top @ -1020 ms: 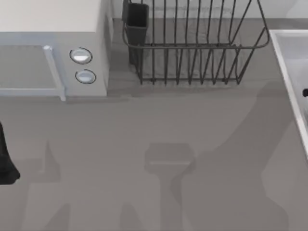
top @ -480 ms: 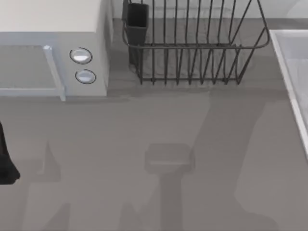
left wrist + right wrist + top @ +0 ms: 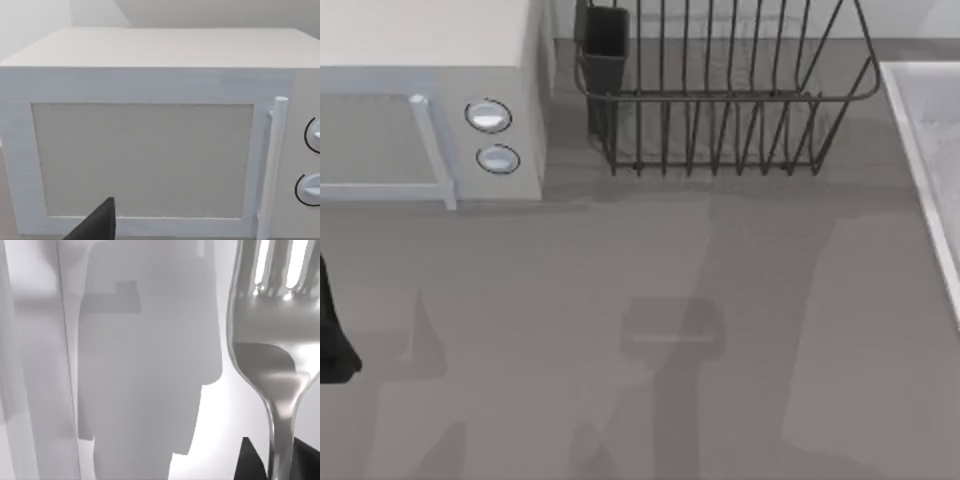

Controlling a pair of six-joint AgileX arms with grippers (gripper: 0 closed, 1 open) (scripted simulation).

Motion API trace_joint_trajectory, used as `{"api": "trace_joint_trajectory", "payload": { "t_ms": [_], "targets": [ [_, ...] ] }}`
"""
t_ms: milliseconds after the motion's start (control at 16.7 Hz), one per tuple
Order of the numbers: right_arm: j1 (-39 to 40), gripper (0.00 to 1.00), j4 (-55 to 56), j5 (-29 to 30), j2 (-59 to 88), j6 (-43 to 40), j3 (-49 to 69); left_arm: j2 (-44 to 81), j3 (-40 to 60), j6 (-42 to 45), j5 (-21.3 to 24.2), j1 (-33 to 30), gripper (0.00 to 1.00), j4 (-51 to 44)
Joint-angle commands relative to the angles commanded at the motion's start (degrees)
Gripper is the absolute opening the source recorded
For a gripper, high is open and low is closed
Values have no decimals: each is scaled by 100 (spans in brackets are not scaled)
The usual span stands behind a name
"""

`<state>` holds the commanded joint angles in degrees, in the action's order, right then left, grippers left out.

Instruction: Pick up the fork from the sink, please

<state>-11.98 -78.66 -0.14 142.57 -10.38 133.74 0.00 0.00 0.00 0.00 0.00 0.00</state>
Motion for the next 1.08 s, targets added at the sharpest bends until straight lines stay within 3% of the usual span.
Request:
{"api": "trace_joint_trajectory", "payload": {
  "t_ms": [180, 360, 840, 1080],
  "targets": [
    [199, 0, -10, 1, -157, 201, -173, 0, 0, 0, 0, 0, 100, 0],
    [927, 0, -31, 3, -693, 925, -748, 0, 0, 0, 0, 0, 100, 0],
    [4498, 0, -13, 11, -3134, 4415, -3377, 0, 0, 0, 0, 0, 100, 0],
    [5586, 0, 30, 15, -4097, 5499, -4389, 0, 0, 0, 0, 0, 100, 0]
  ]
}}
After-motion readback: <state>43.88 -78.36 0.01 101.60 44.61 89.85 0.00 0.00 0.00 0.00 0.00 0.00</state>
